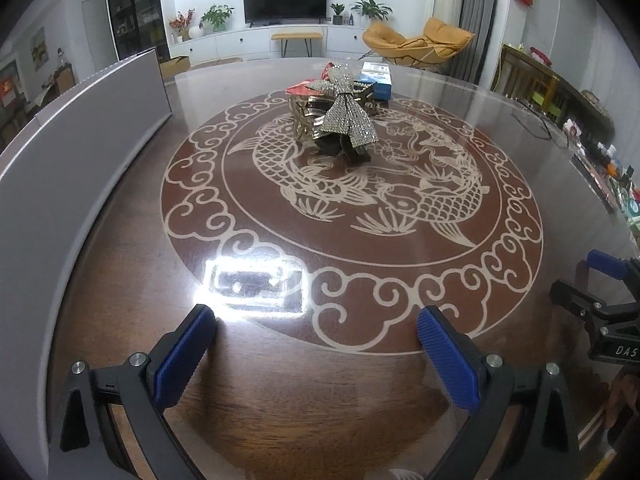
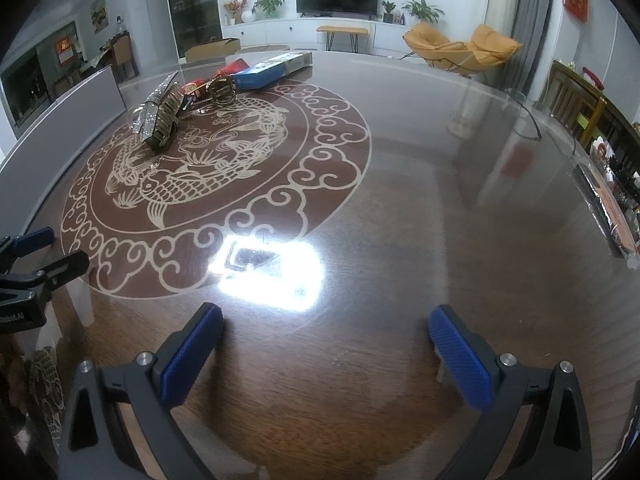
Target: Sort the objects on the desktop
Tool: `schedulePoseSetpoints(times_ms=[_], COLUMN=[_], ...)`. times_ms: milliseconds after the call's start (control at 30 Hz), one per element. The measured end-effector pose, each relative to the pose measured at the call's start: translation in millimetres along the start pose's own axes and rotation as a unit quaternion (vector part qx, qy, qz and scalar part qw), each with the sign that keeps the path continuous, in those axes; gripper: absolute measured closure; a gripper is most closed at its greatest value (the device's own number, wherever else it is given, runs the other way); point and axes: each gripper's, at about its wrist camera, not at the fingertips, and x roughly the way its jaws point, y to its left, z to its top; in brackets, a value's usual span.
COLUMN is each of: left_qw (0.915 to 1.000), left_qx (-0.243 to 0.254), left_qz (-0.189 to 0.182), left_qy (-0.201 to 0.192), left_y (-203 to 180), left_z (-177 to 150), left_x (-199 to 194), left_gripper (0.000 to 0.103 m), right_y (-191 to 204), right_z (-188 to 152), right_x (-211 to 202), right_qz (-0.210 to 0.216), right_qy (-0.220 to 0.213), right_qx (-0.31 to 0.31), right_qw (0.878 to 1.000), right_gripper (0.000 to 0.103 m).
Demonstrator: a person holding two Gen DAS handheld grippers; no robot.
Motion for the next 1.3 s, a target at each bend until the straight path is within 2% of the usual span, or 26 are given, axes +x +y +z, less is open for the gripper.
schedulePoseSetpoints(times_ms=[1300], left_qw=[1.0], left_qx=[0.006], left_qz=[0.003], left_qy=[0.003], left_y=[-1.3], left_z=[0.1], left_x=[4.1], left_gripper=[0.0], right_y=[-1.0], right_z=[0.2], right_x=[-1.0], right_qz=[0.001], right_qy=[0.001], right_qx=[0.003], right_qw=[1.0], right_gripper=[0.0])
